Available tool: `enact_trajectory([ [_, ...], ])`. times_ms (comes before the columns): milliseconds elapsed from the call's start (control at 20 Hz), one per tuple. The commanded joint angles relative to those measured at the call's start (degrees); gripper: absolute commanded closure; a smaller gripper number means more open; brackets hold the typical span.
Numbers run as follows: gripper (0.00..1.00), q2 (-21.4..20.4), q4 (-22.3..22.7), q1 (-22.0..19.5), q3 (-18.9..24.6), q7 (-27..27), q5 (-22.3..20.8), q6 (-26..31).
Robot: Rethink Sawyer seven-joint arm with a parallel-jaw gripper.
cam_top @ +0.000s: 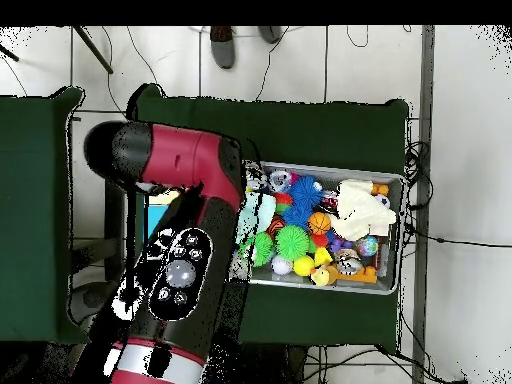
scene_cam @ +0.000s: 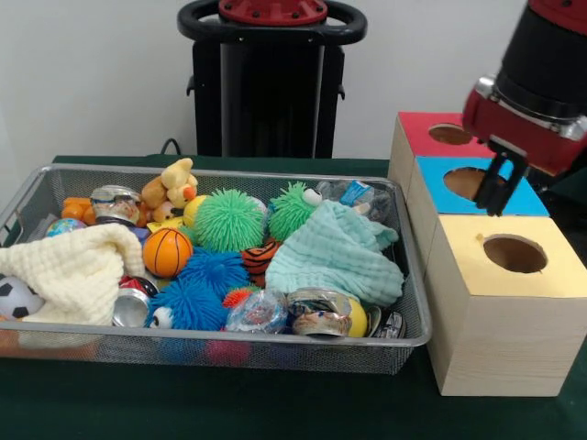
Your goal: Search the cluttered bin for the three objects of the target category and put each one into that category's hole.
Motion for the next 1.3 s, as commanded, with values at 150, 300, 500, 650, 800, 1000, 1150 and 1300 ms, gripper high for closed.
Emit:
enact_trajectory([
  [150,1.00,-9.7,12.5,-13.6,9.3,-20.2,-8.0,-7.8],
  [300,1.00,-12.0,17.7,-18.8,13.3,-26.6,-11.6,-14.5],
  [500,1.00,-12.9,21.0,-24.5,18.2,-29.2,-16.5,-20.6],
  [650,1.00,-12.8,22.4,-28.2,20.9,-29.4,-21.6,-27.2],
  [800,1.00,-13.1,22.3,-30.9,23.3,-31.9,-27.7,-30.6],
  [1000,1.00,-13.5,21.5,-32.7,25.3,-31.9,-33.1,-31.3],
  [1150,1.00,-14.3,22.2,-33.6,26.6,-30.3,-35.8,-31.5],
  [1300,1.00,-14.3,22.1,-33.5,27.0,-28.2,-38.1,-31.8],
])
